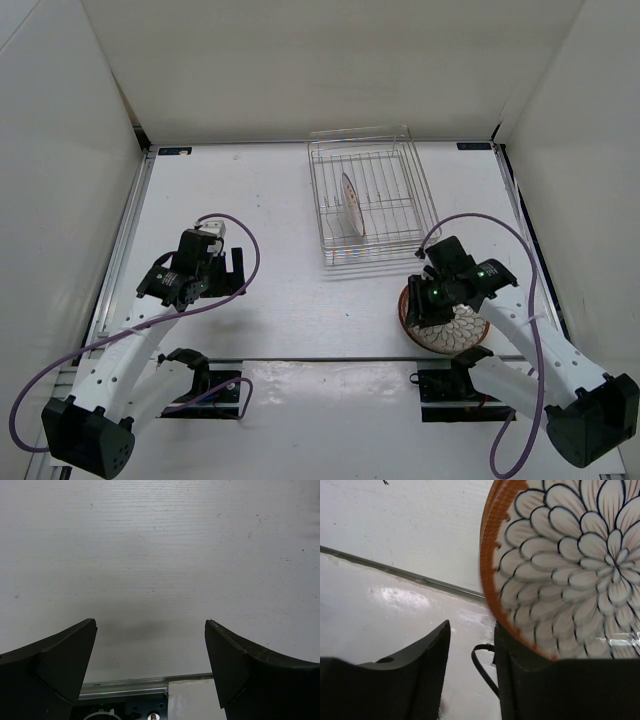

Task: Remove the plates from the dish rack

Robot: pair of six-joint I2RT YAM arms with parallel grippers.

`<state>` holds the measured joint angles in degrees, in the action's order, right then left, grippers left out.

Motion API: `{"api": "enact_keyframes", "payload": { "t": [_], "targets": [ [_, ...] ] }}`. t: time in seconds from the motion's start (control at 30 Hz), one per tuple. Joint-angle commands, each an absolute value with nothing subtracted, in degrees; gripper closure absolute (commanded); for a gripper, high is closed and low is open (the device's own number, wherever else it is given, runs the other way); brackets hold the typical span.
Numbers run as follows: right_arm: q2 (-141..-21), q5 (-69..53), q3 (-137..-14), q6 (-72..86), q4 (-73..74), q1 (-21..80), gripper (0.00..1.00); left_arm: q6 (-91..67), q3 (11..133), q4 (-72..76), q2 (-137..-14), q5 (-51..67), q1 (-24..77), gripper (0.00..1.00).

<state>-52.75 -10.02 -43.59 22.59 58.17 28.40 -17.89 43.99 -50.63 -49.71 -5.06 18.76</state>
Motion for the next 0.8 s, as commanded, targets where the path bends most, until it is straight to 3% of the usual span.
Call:
{"api": "enact_keyframes", "payload": {
  "t": [0.0,0.43,0.6,0.77],
  "targets": [
    [-53.44,-9.50,-43.33,24.08,59.51,29.44,0.54,-17.75,46.14,-50.63,-48.69,-4.40,18.81,0.00],
    [-58.09,-8.43,-46.75,23.03,50.11,29.44,0.51,-17.84,46.05,-50.45,-48.52,-3.43,18.81,0.00],
    [-58.00,-9.93,-56.23,18.55,33.97,29.44,0.45,-18.02,45.79,-50.36,-48.69,-3.08,18.81,0.00],
    [-66.60,-14.49,-64.68,12.75,20.49,29.62,0.42,-17.84,45.97,-50.19,-49.83,-1.33,18.90,0.00]
  ]
}}
